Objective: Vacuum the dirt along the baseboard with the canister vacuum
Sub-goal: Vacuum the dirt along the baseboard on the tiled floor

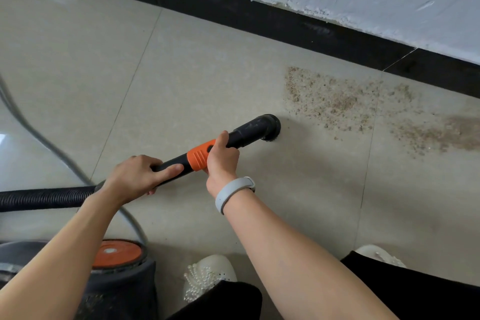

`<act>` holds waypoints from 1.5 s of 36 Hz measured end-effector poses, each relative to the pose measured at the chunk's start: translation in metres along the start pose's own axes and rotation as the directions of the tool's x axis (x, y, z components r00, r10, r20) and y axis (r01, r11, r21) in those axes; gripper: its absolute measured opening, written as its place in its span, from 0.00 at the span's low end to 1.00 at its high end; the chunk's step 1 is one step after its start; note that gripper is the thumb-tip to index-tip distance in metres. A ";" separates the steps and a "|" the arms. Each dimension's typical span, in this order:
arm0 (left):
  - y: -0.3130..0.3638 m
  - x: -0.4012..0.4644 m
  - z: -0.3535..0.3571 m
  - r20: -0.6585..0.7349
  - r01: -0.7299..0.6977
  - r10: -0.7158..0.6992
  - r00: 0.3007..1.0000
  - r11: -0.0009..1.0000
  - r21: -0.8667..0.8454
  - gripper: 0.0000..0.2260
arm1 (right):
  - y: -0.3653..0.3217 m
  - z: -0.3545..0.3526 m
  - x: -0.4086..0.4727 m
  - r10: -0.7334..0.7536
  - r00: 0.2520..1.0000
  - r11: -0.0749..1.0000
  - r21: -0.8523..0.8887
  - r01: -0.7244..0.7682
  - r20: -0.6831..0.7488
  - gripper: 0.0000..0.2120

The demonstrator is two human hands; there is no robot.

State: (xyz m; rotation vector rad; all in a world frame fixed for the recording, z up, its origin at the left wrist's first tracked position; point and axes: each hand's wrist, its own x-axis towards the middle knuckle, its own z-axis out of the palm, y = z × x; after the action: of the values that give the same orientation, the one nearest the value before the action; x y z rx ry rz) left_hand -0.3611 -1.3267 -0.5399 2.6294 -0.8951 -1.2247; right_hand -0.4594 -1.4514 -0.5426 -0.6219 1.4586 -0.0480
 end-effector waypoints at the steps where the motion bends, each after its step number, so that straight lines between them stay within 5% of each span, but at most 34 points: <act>1: 0.005 0.002 0.001 0.014 -0.003 0.003 1.000 1.000 -0.006 0.37 | -0.002 -0.004 0.001 -0.003 1.000 1.000 0.007 0.003 -0.018 0.25; 6: 0.031 0.009 0.011 0.052 -0.043 0.043 0.998 0.999 -0.003 0.40 | -0.013 -0.025 0.008 -0.016 0.995 0.999 0.032 0.019 -0.097 0.26; 11: 0.050 0.018 0.012 -0.072 -0.020 0.017 0.997 0.999 -0.049 0.28 | -0.048 -0.025 0.019 -0.075 0.996 0.997 -0.026 0.074 -0.046 0.25; 17: 0.054 0.027 0.010 -0.178 0.034 -0.055 0.983 0.992 -0.121 0.25 | -0.074 -0.008 0.024 -0.126 0.992 0.979 -0.160 0.129 0.031 0.26; 30: 0.056 0.024 0.029 -0.058 -0.013 0.013 0.998 1.000 0.001 0.28 | -0.035 -0.042 0.031 -0.035 0.995 0.999 -0.025 0.033 -0.090 0.25; 38: 0.082 0.048 0.013 -0.197 0.042 -0.059 0.979 0.995 -0.091 0.29 | -0.099 -0.019 0.041 -0.174 0.984 0.964 -0.209 0.165 -0.028 0.27; 47: 0.101 0.081 -0.003 -0.142 0.044 -0.085 0.986 0.962 -0.270 0.30 | -0.141 -0.007 0.051 -0.220 0.975 0.917 -0.338 0.210 0.009 0.24; 54: 0.121 0.088 0.001 -0.116 0.011 -0.039 0.992 0.972 -0.235 0.30 | -0.152 -0.029 0.055 -0.204 0.979 0.928 -0.318 0.193 -0.001 0.23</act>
State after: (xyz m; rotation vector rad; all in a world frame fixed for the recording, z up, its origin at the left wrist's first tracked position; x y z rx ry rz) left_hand -0.3740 -1.4742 -0.5594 2.5018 -0.6552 -1.0888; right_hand -0.4273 -1.6120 -0.5286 -1.0361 1.4432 0.0193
